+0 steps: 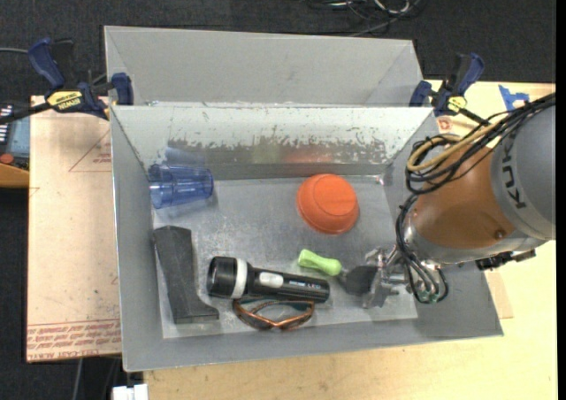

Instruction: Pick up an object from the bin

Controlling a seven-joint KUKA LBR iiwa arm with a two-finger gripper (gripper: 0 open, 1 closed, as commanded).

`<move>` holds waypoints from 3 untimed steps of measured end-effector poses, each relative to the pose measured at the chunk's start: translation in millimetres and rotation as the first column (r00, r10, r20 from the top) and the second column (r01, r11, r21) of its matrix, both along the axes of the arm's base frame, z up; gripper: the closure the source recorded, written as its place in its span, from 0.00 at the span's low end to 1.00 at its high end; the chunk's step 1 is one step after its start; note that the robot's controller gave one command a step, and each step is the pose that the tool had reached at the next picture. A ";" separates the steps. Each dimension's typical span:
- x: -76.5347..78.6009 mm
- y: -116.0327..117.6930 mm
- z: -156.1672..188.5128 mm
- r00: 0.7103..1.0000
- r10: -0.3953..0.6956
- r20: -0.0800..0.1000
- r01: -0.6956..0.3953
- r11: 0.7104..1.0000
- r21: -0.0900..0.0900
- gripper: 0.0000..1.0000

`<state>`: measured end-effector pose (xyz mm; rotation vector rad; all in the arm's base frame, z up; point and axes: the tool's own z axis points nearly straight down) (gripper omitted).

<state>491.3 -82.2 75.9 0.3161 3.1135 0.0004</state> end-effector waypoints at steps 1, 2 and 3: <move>-0.4 0.4 10.4 1.000 0.000 -0.001 0.000 1.000 0.001 1.00; -3.0 0.9 35.7 1.000 0.001 -0.011 -0.001 1.000 0.003 1.00; -1.3 0.6 74.3 1.000 0.001 -0.005 -0.001 1.000 0.002 1.00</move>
Offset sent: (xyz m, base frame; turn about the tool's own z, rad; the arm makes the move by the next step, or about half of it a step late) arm -0.0005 0.0004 0.1219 -0.0002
